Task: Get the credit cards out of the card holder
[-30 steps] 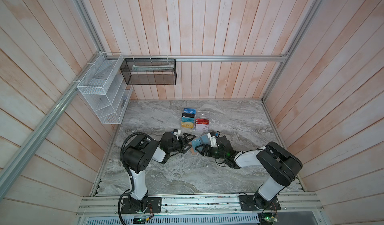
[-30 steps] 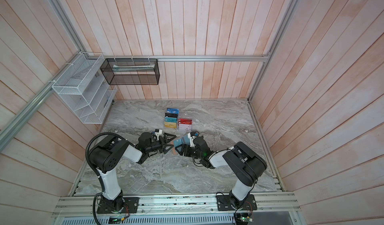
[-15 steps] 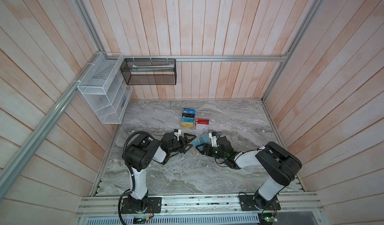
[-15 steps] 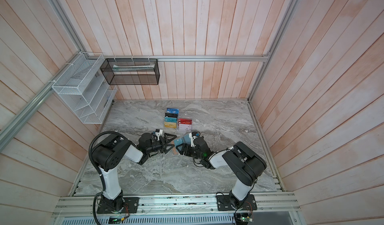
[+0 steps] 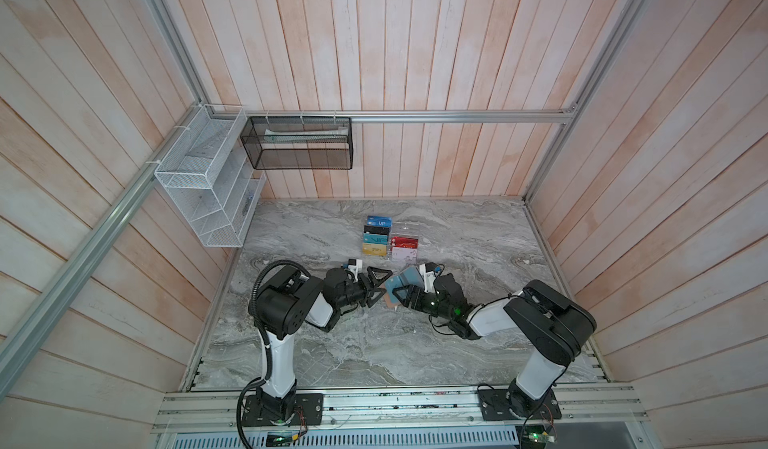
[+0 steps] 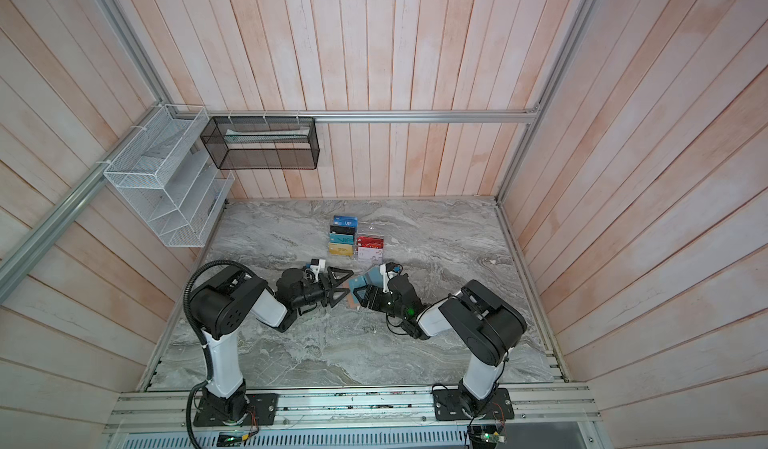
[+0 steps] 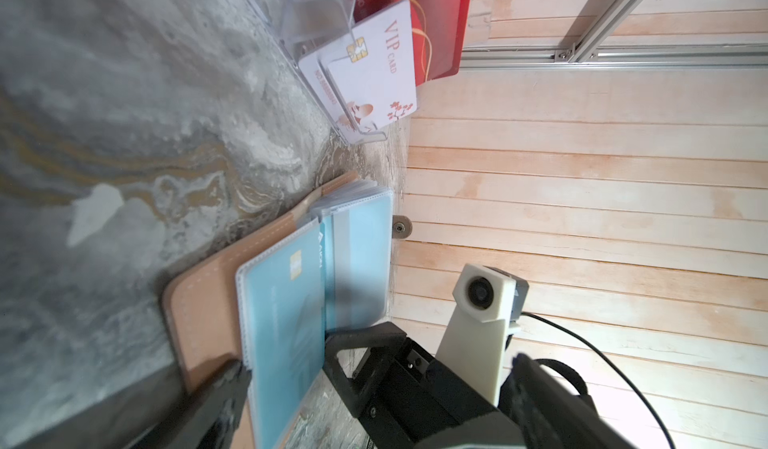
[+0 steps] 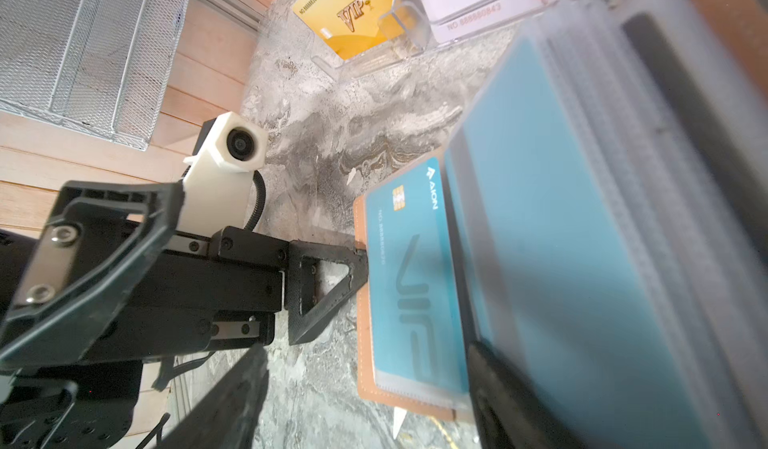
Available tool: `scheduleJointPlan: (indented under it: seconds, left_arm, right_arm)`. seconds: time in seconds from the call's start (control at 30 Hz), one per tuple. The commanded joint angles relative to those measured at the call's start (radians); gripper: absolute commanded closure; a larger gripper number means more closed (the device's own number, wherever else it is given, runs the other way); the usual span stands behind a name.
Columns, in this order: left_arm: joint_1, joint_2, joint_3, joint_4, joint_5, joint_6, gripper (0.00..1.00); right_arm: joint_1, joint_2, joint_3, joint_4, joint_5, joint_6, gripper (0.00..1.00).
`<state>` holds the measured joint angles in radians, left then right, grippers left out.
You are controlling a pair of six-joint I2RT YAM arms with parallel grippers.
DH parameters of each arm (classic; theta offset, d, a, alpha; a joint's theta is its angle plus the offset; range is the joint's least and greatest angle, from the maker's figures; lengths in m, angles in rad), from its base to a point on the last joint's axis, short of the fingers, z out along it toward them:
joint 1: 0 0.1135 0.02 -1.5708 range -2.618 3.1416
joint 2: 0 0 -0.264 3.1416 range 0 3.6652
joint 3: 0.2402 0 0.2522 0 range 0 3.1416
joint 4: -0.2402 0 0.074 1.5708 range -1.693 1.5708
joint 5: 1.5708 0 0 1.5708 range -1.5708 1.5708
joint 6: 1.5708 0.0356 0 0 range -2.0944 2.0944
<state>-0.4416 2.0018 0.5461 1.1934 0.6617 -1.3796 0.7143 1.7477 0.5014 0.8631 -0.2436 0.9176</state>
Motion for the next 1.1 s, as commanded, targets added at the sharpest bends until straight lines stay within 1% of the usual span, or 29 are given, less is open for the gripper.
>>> scheduleJointPlan:
  seconds: [0.0, 0.1, 0.27, 0.37, 0.57, 0.67, 0.83, 1.07]
  left_arm:
    - [-0.018, 0.099, -0.058, -0.225, -0.008, -0.006, 0.0]
    - [-0.017, 0.097, -0.06, -0.225, -0.008, -0.003, 0.0]
    - [-0.018, 0.106, -0.061, -0.225, -0.007, 0.001, 0.0]
    - [-0.018, 0.116, -0.068, -0.211, -0.005, -0.004, 0.0]
    - [-0.016, 0.131, -0.077, -0.193, -0.002, -0.006, 0.0]
    - [-0.018, 0.135, -0.079, -0.189, -0.001, -0.006, 0.0]
    - [-0.017, 0.134, -0.079, -0.188, -0.001, -0.007, 0.0]
    - [-0.019, 0.135, -0.084, -0.187, -0.001, -0.005, 0.0]
  right_arm:
    - [0.009, 0.035, -0.009, 0.022, 0.02, 0.012, 0.25]
    - [0.012, 0.044, -0.011, 0.054, 0.019, 0.022, 0.27]
    - [0.012, 0.05, -0.032, 0.137, 0.018, 0.053, 0.33]
    - [0.01, 0.055, -0.042, 0.177, 0.017, 0.068, 0.41]
    - [0.008, 0.068, -0.055, 0.254, 0.002, 0.086, 0.52]
    - [0.008, 0.069, -0.061, 0.279, -0.001, 0.087, 0.54]
    - [0.008, 0.074, -0.059, 0.304, -0.009, 0.086, 0.62]
    - [0.007, 0.106, -0.055, 0.343, -0.023, 0.098, 0.66]
